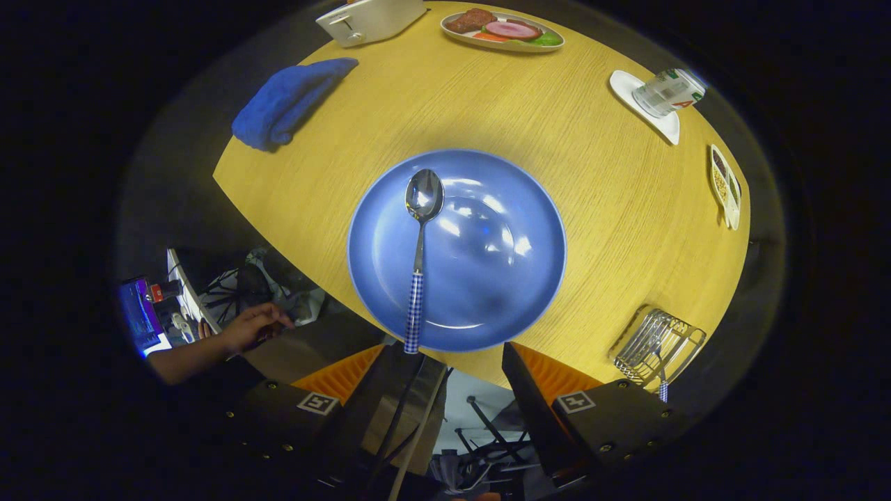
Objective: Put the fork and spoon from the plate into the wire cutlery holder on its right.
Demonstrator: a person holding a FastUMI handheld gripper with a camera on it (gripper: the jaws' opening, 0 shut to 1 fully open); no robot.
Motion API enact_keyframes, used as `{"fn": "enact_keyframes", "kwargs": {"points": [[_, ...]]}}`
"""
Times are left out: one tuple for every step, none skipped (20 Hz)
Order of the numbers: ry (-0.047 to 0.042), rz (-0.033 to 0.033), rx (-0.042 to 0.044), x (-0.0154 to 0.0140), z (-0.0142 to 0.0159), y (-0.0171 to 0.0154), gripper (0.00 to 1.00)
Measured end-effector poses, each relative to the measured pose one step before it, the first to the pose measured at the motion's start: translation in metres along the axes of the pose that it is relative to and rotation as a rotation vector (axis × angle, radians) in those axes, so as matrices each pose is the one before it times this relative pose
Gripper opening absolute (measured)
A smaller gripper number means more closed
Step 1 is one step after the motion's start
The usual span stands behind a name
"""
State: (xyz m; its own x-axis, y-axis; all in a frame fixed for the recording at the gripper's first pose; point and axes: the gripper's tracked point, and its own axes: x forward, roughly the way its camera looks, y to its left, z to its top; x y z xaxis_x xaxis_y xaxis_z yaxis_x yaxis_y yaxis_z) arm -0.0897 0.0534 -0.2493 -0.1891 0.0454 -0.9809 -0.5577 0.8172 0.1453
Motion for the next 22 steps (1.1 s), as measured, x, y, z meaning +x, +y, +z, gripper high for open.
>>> {"fn": "enact_keyframes", "kwargs": {"points": [[0.00312,0.00336,0.00708,0.00384,0.00053,0.00309,0.98],[0.00174,0.00125,0.00863,0.00294,0.00182,0.00183,0.99],[0.00000,0.00829,0.00890,0.00477,0.00200,0.00428,0.99],[0.00626,0.00675,0.00662,0.00401,0.00173,0.00372,0.98],[0.00407,0.00402,0.00283,0.00474,0.00052,0.00251,0.98],[0.00668,-0.00201,0.00189,0.00467,0.00138,0.00066,0.98],[0.00554,0.00049,0.00158,0.00496,0.00025,0.00183,0.98],[0.00666,-0.00083,0.00196,0.00476,0.00044,0.00056,0.98],[0.00896,0.00083,0.00132,0.00460,-0.00080,0.00045,0.98],[0.00011,0.00702,0.00401,0.00356,0.00191,0.00027,0.98],[0.00684,0.00025,0.00553,0.00429,-0.00096,0.00048,0.99],[0.00313,0.00270,0.00510,0.00355,0.00218,-0.00061,0.98],[0.00580,-0.00056,0.00141,0.00451,0.00053,-0.00016,0.98],[-0.00052,-0.00284,0.00220,0.00306,0.00126,-0.00261,0.98],[-0.00103,0.00321,0.00850,0.00286,0.00121,-0.00004,0.96],[0.00500,0.00748,0.01096,0.00068,0.00048,-0.00071,0.92],[0.00162,0.00814,0.01335,0.00155,0.00126,0.00005,0.89],[0.00609,0.01178,0.01418,-0.00002,-0.00026,-0.00095,0.89],[0.00644,0.00897,0.01168,0.00805,0.00002,0.00097,0.76],[0.01275,0.00185,0.00514,0.00349,-0.00101,-0.00271,0.65],[0.00545,0.02411,0.00763,0.00123,0.00066,0.00227,0.62],[0.00324,0.00882,0.01282,0.01916,-0.00383,-0.00369,0.41]]}}
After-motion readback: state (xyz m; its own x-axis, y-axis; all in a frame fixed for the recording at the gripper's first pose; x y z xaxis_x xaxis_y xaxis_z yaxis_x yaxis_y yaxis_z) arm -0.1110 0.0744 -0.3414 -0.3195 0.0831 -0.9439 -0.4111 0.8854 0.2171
